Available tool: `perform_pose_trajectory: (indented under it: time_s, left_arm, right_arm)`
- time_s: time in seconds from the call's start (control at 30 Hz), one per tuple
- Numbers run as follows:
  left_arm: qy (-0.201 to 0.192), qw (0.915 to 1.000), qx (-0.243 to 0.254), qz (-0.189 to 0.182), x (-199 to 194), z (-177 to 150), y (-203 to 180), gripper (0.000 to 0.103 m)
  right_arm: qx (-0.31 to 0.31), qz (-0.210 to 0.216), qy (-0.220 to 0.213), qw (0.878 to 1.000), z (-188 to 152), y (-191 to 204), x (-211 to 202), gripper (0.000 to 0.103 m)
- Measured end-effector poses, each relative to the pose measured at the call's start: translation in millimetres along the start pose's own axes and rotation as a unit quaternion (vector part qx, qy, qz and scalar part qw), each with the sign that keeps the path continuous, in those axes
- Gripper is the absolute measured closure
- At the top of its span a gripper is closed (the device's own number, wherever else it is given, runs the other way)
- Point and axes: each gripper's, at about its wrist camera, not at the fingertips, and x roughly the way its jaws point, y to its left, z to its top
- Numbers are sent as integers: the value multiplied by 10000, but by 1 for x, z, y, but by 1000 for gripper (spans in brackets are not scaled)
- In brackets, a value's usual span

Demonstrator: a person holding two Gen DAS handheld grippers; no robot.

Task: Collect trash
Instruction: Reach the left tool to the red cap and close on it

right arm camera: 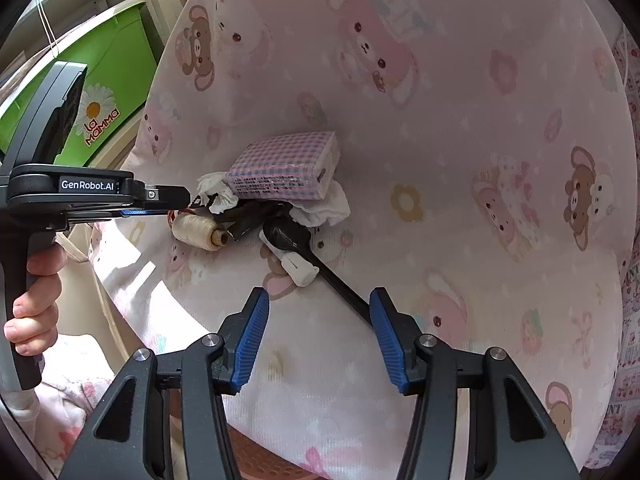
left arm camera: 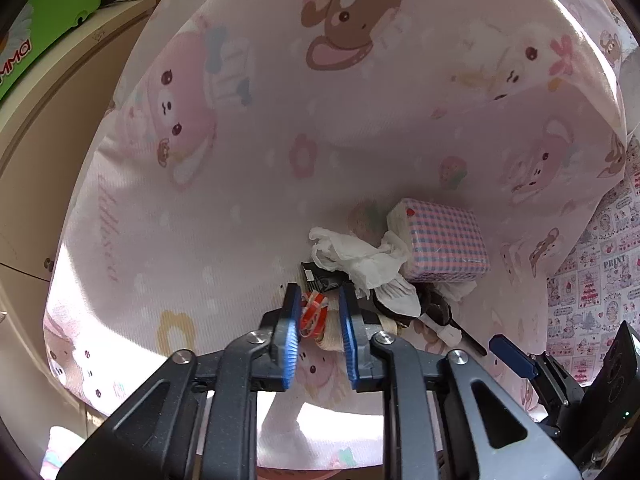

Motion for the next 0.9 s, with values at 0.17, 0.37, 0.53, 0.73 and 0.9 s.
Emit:
perform_pose_trajectory:
  time_s: [0.17, 0.37, 0.53, 0.73, 0.9]
  left_arm:
    - [8, 9997, -158, -183, -5, 0, 5, 95]
    - [-495, 9987, 104, 89, -39, -3, 5, 95]
    - [-1291, 9846, 688, 957, -78, -19, -11, 95]
    - [-1262, 9869, 648, 770, -86, -22, 0, 95]
    - [-1227, 9886, 464, 738, -86, -26, 10, 95]
  right_arm:
    - [-105, 4, -40, 9999, 0, 8, 3, 35]
    - [-436, -376, -411, 9975, 4, 17, 0, 35]
    - [-762, -183, -161, 9968, 10, 25, 13, 39]
    - [-737, -274, -60, 9969, 16, 28, 30, 70]
    - [-839, -214, -34, 9962, 14, 34, 28, 88]
